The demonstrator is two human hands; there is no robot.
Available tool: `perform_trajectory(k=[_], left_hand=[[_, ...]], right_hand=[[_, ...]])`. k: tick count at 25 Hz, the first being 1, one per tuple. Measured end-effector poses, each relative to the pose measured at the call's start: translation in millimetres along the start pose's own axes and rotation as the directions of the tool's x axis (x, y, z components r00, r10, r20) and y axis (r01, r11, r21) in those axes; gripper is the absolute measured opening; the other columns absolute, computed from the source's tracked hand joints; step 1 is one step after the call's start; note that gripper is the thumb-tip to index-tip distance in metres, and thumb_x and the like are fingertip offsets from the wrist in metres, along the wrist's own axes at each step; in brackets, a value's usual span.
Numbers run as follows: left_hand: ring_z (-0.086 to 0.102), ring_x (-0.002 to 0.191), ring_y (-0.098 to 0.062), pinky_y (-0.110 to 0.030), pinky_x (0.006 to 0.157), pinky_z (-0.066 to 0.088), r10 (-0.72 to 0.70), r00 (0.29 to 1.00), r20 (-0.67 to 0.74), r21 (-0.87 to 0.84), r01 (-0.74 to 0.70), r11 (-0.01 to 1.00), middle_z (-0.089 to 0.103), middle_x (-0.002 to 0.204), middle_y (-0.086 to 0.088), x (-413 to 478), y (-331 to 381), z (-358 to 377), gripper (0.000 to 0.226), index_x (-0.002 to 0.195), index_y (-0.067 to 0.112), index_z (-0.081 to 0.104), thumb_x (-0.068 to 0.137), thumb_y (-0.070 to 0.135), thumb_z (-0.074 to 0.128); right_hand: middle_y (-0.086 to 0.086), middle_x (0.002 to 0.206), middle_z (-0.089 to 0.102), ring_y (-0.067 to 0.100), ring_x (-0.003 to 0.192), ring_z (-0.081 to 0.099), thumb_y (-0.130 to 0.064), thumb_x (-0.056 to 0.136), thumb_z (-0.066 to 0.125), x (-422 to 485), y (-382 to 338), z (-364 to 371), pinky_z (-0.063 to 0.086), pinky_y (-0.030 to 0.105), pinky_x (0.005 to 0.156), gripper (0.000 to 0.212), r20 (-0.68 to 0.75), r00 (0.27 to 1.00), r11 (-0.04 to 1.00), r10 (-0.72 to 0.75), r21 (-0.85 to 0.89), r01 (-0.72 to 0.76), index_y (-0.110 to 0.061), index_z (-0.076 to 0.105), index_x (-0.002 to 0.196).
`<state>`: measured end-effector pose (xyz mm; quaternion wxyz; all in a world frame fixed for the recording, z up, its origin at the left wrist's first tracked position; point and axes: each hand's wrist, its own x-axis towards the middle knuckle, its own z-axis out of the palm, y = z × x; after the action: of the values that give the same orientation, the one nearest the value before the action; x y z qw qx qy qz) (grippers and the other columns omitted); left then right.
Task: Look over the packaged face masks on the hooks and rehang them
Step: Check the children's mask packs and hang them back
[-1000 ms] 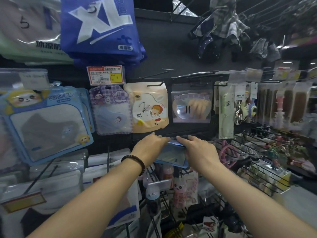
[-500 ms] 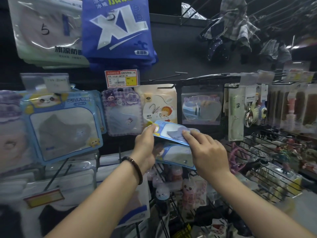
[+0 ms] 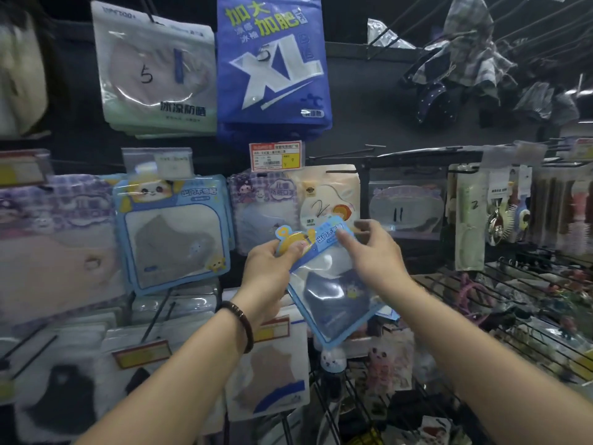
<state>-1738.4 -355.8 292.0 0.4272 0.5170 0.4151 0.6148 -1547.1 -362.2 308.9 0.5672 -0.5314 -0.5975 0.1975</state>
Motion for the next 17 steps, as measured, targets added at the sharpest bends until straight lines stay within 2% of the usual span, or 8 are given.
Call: perform_trajectory(k=[1, 3, 6, 10, 11, 13, 15, 17], left_hand=[[0.078, 0.102, -0.04, -0.056, 0.096, 0.062, 0.032, 0.999, 0.012, 0.045, -0.033, 0.998, 0.083, 0.1, -0.009, -1.9, 2.2, -6.1, 0.013, 0.098, 0.021, 0.084, 0.096, 0.033, 0.08], [0.079, 0.099, -0.034, -0.053, 0.097, 0.061, 0.079, 0.997, 0.019, 0.09, -0.08, 0.993, 0.084, 0.098, -0.004, -5.6, 8.2, -19.1, 0.015, 0.101, 0.021, 0.082, 0.096, 0.035, 0.08], [0.08, 0.1, -0.027, -0.054, 0.103, 0.059, 0.124, 0.992, -0.036, 0.081, -0.121, 0.989, 0.084, 0.101, -0.001, -14.3, 21.1, -35.9, 0.018, 0.11, 0.019, 0.078, 0.096, 0.03, 0.082], [0.078, 0.107, -0.034, -0.058, 0.106, 0.056, 0.141, 0.986, -0.09, -0.033, -0.145, 0.989, 0.084, 0.104, -0.008, -30.5, 33.6, -61.4, 0.022, 0.107, 0.014, 0.081, 0.089, 0.025, 0.087], [0.078, 0.107, -0.032, -0.055, 0.107, 0.056, 0.171, 0.981, -0.089, -0.023, -0.173, 0.985, 0.084, 0.105, -0.008, -33.6, 38.0, -67.8, 0.022, 0.109, 0.013, 0.08, 0.09, 0.024, 0.086], [0.079, 0.105, -0.024, -0.042, 0.102, 0.058, 0.241, 0.967, -0.079, 0.043, -0.239, 0.97, 0.084, 0.104, -0.004, -38.6, 49.3, -79.0, 0.017, 0.11, 0.011, 0.078, 0.096, 0.02, 0.08], [0.079, 0.102, -0.016, -0.03, 0.095, 0.057, 0.283, 0.957, -0.059, 0.094, -0.277, 0.956, 0.084, 0.102, -0.001, -43.0, 59.3, -89.6, 0.01, 0.108, 0.012, 0.078, 0.099, 0.017, 0.076], [0.079, 0.102, -0.013, -0.025, 0.092, 0.056, 0.307, 0.95, -0.053, 0.136, -0.298, 0.945, 0.084, 0.102, 0.002, -45.7, 67.5, -100.1, 0.008, 0.107, 0.014, 0.078, 0.101, 0.017, 0.075]], right_hand=[[0.0, 0.114, 0.078, 0.029, 0.114, 0.074, -0.046, 0.1, 0.074, 5.4, -6.3, 2.7, 0.056, 0.042, 0.096, 0.036, 0.058, 0.998, 0.982, 0.034, 0.181, -0.044, -0.017, 0.075, 0.121], [0.008, 0.101, 0.084, 0.034, 0.104, 0.079, -0.032, 0.101, 0.077, 6.8, -14.6, 9.6, 0.061, 0.044, 0.087, 0.023, 0.132, 0.991, 0.938, 0.035, 0.337, -0.078, -0.011, 0.082, 0.108], [0.01, 0.097, 0.084, 0.032, 0.093, 0.08, -0.027, 0.101, 0.077, -4.1, -26.2, 22.2, 0.064, 0.042, 0.08, 0.019, 0.154, 0.988, 0.91, 0.012, 0.409, -0.075, -0.009, 0.082, 0.105], [0.006, 0.091, 0.083, 0.023, 0.084, 0.077, -0.027, 0.101, 0.076, -23.8, -36.6, 40.7, 0.061, 0.039, 0.077, 0.017, 0.112, 0.992, 0.878, -0.06, 0.478, -0.001, -0.011, 0.08, 0.096], [0.009, 0.094, 0.084, 0.029, 0.088, 0.079, -0.028, 0.101, 0.076, -27.0, -39.9, 44.0, 0.062, 0.043, 0.081, 0.018, 0.121, 0.991, 0.87, -0.065, 0.493, -0.004, -0.011, 0.08, 0.096], [0.017, 0.104, 0.082, 0.046, 0.104, 0.077, -0.033, 0.1, 0.077, -26.9, -43.0, 51.9, 0.061, 0.06, 0.096, 0.021, 0.176, 0.981, 0.857, -0.082, 0.515, -0.021, -0.012, 0.081, 0.099], [0.014, 0.108, 0.083, 0.044, 0.109, 0.077, -0.043, 0.093, 0.082, -27.4, -48.9, 61.8, 0.056, 0.065, 0.104, 0.03, 0.223, 0.968, 0.843, -0.111, 0.538, -0.027, -0.016, 0.082, 0.106], [0.01, 0.115, 0.083, 0.037, 0.113, 0.077, -0.056, 0.078, 0.087, -31.1, -57.1, 75.6, 0.055, 0.063, 0.108, 0.06, 0.241, 0.963, 0.816, -0.122, 0.577, -0.04, -0.015, 0.078, 0.121]])
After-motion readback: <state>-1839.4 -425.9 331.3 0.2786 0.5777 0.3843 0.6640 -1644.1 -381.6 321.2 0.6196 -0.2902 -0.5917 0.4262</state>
